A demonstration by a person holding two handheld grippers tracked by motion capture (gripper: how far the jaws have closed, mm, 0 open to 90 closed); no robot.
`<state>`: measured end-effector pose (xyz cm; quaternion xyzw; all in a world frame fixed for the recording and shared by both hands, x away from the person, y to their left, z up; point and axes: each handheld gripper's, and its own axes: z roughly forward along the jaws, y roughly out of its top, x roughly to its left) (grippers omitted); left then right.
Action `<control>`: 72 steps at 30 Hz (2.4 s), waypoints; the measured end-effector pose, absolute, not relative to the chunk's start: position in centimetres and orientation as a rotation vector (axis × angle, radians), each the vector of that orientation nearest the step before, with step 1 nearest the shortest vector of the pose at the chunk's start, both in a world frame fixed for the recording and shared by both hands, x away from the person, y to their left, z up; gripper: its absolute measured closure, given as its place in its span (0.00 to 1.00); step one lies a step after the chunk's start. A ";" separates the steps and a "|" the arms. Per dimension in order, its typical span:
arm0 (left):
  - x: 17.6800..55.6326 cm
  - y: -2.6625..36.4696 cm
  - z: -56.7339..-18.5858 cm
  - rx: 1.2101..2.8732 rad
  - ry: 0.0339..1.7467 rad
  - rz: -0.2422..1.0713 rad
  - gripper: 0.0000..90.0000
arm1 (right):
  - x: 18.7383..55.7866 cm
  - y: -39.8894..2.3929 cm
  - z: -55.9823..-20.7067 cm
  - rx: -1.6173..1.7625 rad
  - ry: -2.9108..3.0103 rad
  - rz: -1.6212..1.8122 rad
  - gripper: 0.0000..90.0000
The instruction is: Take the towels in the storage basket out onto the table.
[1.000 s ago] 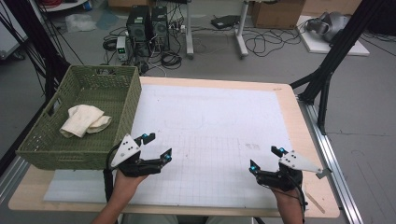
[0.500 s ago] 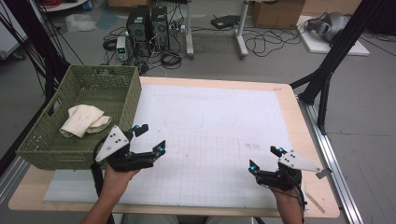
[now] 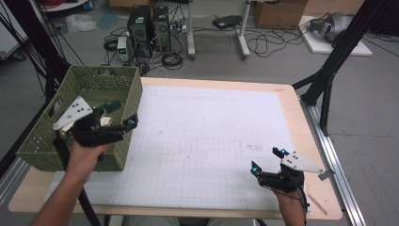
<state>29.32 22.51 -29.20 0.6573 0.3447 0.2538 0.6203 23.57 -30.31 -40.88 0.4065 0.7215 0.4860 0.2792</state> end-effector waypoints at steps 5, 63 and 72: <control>31.1 25.4 -28.1 1.498 0.825 0.642 0.21 | 23.6 -30.4 -40.9 1.093 1.940 1.307 0.08; 41.3 35.1 -40.8 2.062 1.768 0.453 0.66 | 24.0 -30.3 -41.8 1.137 1.990 1.279 0.08; 40.3 36.0 -38.8 1.843 1.720 0.566 0.80 | 23.8 -30.6 -41.5 1.146 1.973 1.287 0.08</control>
